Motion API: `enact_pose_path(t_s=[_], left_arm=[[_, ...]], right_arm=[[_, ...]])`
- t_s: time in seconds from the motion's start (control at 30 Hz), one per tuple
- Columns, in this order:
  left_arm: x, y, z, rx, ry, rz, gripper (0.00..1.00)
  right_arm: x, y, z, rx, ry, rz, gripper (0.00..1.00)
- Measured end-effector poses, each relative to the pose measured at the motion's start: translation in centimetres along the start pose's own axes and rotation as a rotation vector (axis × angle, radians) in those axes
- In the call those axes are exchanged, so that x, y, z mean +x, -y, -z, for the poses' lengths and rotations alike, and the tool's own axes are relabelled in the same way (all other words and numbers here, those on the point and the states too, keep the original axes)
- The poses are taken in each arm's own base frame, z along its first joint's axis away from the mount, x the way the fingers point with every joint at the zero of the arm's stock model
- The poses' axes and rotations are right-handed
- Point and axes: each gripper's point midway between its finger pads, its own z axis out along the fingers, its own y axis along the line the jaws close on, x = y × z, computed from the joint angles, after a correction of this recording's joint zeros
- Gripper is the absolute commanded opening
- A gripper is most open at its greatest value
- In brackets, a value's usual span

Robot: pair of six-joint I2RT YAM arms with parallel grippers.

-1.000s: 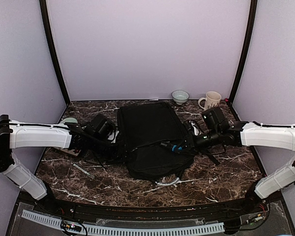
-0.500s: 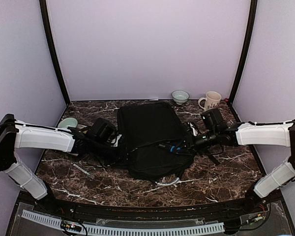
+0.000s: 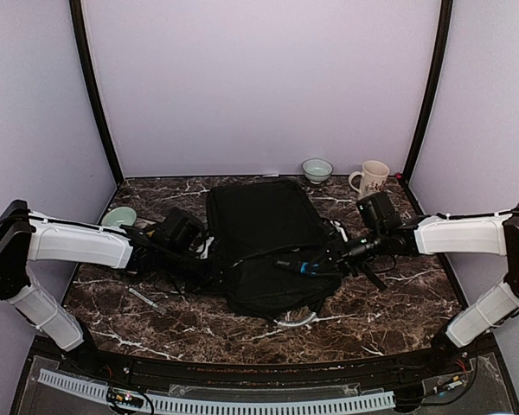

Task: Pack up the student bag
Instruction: Hold the student bag at the center of the board.

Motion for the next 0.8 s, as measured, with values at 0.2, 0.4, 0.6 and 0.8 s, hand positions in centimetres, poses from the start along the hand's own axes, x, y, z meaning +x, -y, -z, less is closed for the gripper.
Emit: enact_pose_path(t_s=[0.2, 0.4, 0.6, 0.8], left_arm=[[-0.1, 0.1, 0.0, 0.004, 0.002, 0.005, 0.06], [-0.1, 0.0, -0.2, 0.004, 0.001, 0.008, 0.01], [0.0, 0.0, -0.2, 0.002, 0.001, 0.008, 0.0], [0.0, 0.1, -0.5, -0.006, 0.003, 0.002, 0.0]], right_arm=[[1.4, 0.3, 0.0, -0.02, -0.056, -0.032, 0.0], [0.4, 1.0, -0.5, -0.002, -0.055, -0.069, 0.0], [-2.2, 1.0, 0.2, 0.02, 0.014, -0.076, 0.0], [-4.7, 1.1, 1.0, 0.051, 0.099, -0.08, 0.0]])
